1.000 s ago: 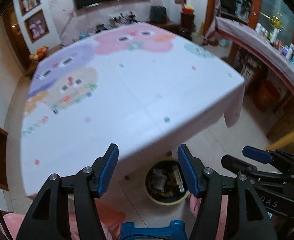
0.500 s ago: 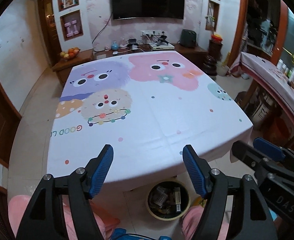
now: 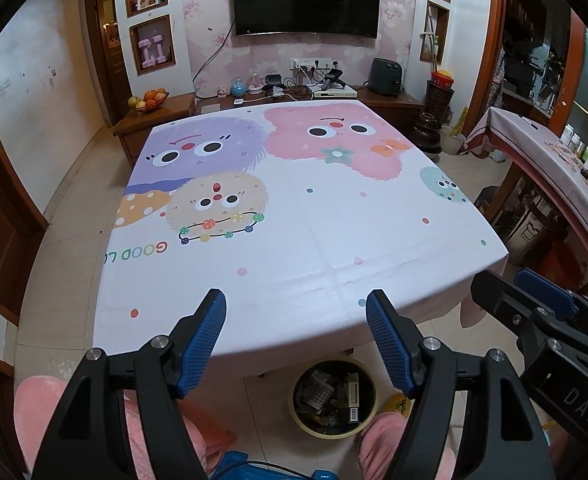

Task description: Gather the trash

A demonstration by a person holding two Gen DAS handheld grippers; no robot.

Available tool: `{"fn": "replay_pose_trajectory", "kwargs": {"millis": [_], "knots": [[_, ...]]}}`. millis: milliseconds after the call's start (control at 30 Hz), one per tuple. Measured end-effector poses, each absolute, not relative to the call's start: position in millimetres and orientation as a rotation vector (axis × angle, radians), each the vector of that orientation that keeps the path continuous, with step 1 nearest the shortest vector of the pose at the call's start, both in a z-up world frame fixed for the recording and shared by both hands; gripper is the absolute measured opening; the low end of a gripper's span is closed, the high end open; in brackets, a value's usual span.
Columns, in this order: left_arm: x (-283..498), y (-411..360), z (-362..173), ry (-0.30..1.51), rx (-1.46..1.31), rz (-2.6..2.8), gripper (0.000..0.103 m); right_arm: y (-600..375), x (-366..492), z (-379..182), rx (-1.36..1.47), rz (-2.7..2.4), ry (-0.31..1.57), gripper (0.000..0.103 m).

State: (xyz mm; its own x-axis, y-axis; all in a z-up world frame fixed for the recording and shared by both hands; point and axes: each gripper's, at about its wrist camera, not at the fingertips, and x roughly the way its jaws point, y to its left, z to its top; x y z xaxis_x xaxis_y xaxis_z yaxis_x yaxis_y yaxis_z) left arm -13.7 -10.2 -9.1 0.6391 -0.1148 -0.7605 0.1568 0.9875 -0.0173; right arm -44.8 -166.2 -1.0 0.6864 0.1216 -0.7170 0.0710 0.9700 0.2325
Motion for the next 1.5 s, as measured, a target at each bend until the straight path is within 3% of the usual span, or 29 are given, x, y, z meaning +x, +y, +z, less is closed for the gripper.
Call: {"fn": "replay_pose_trajectory", "kwargs": {"millis": [1500], "knots": [[-27.3, -11.7, -8.1, 0.892, 0.029, -0.077, 0.071, -171.2, -51.0, 4.6, 0.251, 0.033, 0.79, 0.059]]}}
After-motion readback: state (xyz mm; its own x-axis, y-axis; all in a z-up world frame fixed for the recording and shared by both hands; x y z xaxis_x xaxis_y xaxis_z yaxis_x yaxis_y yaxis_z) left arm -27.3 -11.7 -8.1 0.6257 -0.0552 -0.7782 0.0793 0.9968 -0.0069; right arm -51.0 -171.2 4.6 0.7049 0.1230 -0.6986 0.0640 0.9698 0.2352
